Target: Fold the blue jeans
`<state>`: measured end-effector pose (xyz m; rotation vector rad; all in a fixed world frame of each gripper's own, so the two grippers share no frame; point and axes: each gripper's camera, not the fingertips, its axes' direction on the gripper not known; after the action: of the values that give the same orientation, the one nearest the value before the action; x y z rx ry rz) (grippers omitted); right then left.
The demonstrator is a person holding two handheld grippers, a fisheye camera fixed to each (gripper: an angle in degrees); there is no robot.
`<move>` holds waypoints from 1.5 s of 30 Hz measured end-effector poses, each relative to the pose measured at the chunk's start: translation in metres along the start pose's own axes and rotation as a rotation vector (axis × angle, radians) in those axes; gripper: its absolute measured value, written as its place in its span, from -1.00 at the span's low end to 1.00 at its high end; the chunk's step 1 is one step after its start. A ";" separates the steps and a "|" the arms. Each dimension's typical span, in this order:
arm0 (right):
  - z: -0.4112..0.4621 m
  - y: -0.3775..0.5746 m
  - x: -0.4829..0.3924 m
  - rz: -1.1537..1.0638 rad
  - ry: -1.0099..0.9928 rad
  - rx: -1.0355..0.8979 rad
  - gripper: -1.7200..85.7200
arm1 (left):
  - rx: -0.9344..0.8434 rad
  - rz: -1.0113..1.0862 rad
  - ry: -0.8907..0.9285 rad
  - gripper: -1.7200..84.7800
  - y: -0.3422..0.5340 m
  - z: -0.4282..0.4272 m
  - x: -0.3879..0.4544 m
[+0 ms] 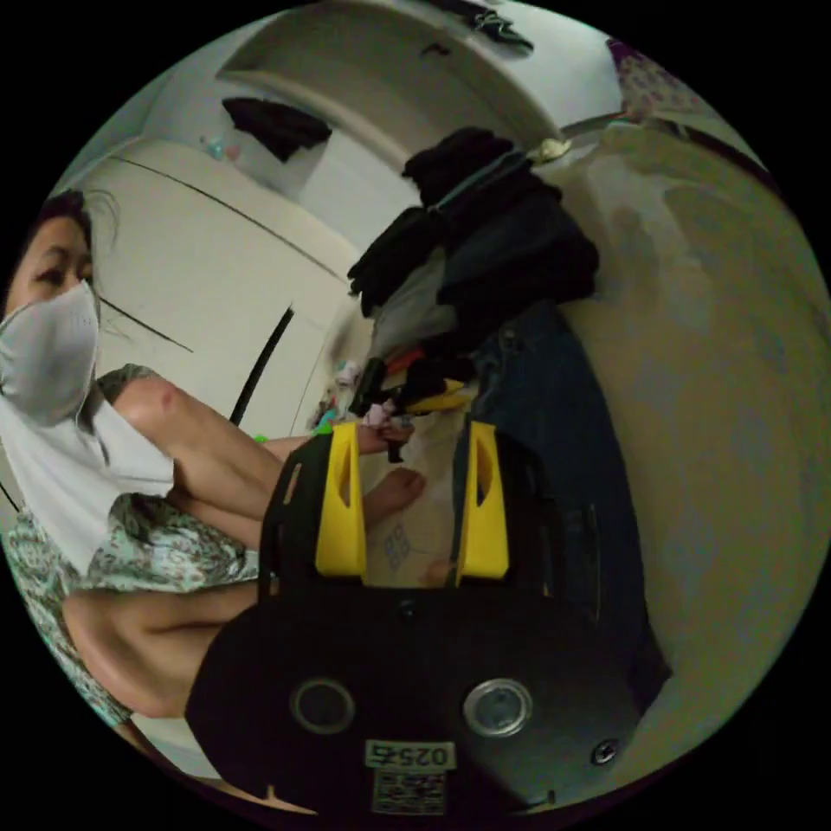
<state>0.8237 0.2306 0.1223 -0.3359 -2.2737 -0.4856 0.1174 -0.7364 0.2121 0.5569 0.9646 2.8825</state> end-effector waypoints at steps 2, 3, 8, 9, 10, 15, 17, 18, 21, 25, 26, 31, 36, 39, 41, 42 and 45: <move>0.056 -0.013 0.027 -0.010 0.022 -0.107 -0.57 | 0.033 -0.007 0.021 -0.65 -0.009 0.001 0.042; 0.092 -0.022 0.049 -0.022 0.038 -0.163 -0.55 | 0.059 -0.024 0.028 -0.65 -0.013 -0.002 0.067; 0.233 -0.064 0.168 -0.083 0.145 -0.347 -0.54 | 0.122 -0.006 0.085 -0.65 -0.008 -0.033 0.146; 0.275 -0.070 0.203 -0.099 0.162 -0.430 -0.55 | 0.162 0.009 0.104 -0.66 -0.002 -0.041 0.164; 0.317 -0.073 0.239 -0.096 0.160 -0.518 -0.55 | 0.193 0.066 0.085 -0.66 0.004 -0.049 0.187; 0.452 -0.057 0.330 -0.087 -0.022 -0.672 -0.56 | 0.161 0.101 0.087 -0.68 0.010 -0.077 0.261; 0.493 -0.040 0.344 -0.136 -0.006 -0.685 -0.58 | 0.147 0.096 0.073 -0.67 0.009 -0.088 0.283; 0.518 -0.028 0.355 -0.156 -0.033 -0.677 -0.59 | 0.152 0.074 0.090 -0.67 0.010 -0.095 0.297; 0.575 0.004 0.386 -0.135 -0.122 -0.637 -0.67 | 0.164 0.073 0.099 -0.65 0.016 -0.112 0.333; 0.630 0.053 0.403 -0.208 -0.176 -0.678 -0.81 | 0.156 0.154 0.083 -0.66 0.028 -0.140 0.374; 0.632 0.060 0.401 -0.240 -0.179 -0.669 -0.81 | 0.155 0.169 0.087 -0.66 0.030 -0.144 0.378; 0.650 0.123 0.336 -0.542 -0.186 -0.687 -0.81 | 0.153 0.215 0.270 -0.58 0.039 -0.186 0.411; 0.661 0.187 0.281 -0.781 -0.014 -0.729 -0.82 | 0.102 0.386 0.326 -0.56 0.052 -0.225 0.450; 0.659 0.210 0.276 -0.763 -0.020 -0.697 -0.82 | 0.115 0.322 0.359 -0.58 0.071 -0.257 0.453; 0.662 0.220 0.278 -0.726 -0.095 -0.696 -0.82 | 0.091 0.384 0.321 -0.57 0.088 -0.276 0.464; 0.665 0.227 0.278 -0.711 -0.152 -0.703 -0.82 | 0.050 0.433 0.287 -0.56 0.096 -0.282 0.471; 0.677 0.241 0.274 -0.701 -0.221 -0.732 -0.82 | 0.024 0.461 0.383 -0.59 0.094 -0.285 0.468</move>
<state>0.3006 0.7689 -0.0432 0.0853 -2.3056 -1.7226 -0.4143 -0.9004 0.2066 0.2528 1.0272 3.4866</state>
